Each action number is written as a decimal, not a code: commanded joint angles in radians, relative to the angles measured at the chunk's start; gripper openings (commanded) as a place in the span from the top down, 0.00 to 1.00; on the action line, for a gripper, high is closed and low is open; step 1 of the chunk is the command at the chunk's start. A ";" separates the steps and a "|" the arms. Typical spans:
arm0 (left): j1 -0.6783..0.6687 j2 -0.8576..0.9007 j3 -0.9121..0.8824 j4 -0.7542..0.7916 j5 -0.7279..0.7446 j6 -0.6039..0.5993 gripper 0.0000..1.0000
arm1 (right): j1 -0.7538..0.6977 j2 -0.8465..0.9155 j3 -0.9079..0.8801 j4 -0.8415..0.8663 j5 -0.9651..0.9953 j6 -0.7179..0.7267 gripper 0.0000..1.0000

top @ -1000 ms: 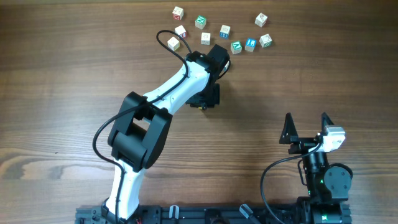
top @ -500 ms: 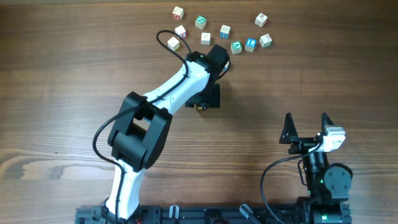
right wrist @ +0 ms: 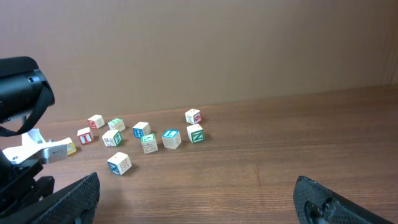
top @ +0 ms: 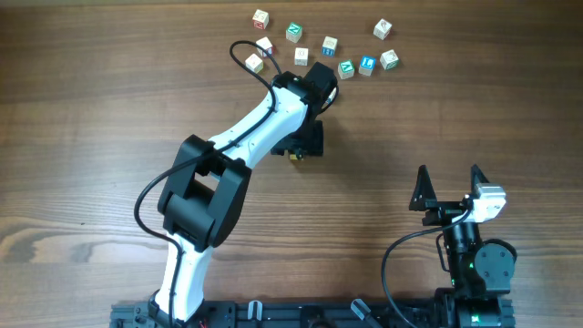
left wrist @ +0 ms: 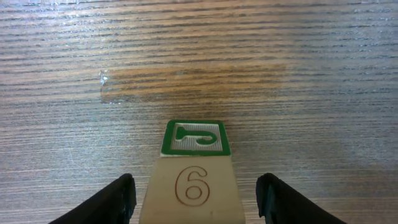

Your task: Form a tower

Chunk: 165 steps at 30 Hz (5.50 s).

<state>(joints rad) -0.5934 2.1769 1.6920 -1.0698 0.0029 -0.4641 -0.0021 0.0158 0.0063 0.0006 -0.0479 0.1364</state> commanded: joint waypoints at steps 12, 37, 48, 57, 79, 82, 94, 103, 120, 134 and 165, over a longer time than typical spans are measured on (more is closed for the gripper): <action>0.002 -0.143 0.025 -0.012 0.005 0.014 0.33 | 0.006 -0.005 -0.001 0.002 -0.002 -0.004 0.00; 0.002 -0.142 0.025 0.013 0.010 -0.172 0.31 | 0.006 -0.005 -0.001 0.002 -0.002 -0.005 0.00; 0.002 -0.142 0.025 0.001 0.008 -0.173 0.31 | 0.006 -0.005 -0.001 0.002 -0.002 -0.005 0.00; 0.002 -0.142 0.025 0.000 0.009 -0.175 0.31 | 0.006 -0.005 -0.001 0.002 -0.002 -0.004 0.00; 0.002 -0.142 0.025 0.000 0.035 -0.203 0.31 | 0.006 -0.005 -0.001 0.002 -0.002 -0.004 0.00; 0.002 -0.142 0.025 0.000 0.035 -0.205 0.31 | 0.006 -0.005 -0.001 0.002 -0.002 -0.005 0.00; 0.002 -0.142 0.025 0.004 0.035 -0.233 0.30 | 0.005 -0.005 -0.001 0.002 -0.002 -0.004 0.00; 0.002 -0.142 0.025 0.011 0.035 -0.252 0.29 | 0.005 -0.005 -0.001 0.002 -0.002 -0.004 0.00; 0.002 -0.142 0.025 0.008 0.053 -0.252 0.29 | 0.006 -0.005 -0.001 0.002 -0.002 -0.004 0.00; 0.003 -0.136 0.025 -0.021 0.003 -0.251 0.20 | 0.006 -0.005 -0.001 0.002 -0.002 -0.005 0.00; -0.053 -0.132 -0.072 0.023 -0.031 -0.293 0.26 | 0.006 -0.005 -0.001 0.002 -0.002 -0.004 0.00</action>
<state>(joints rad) -0.6479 2.0586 1.6287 -1.0439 -0.0040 -0.7078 -0.0021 0.0158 0.0063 0.0006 -0.0479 0.1364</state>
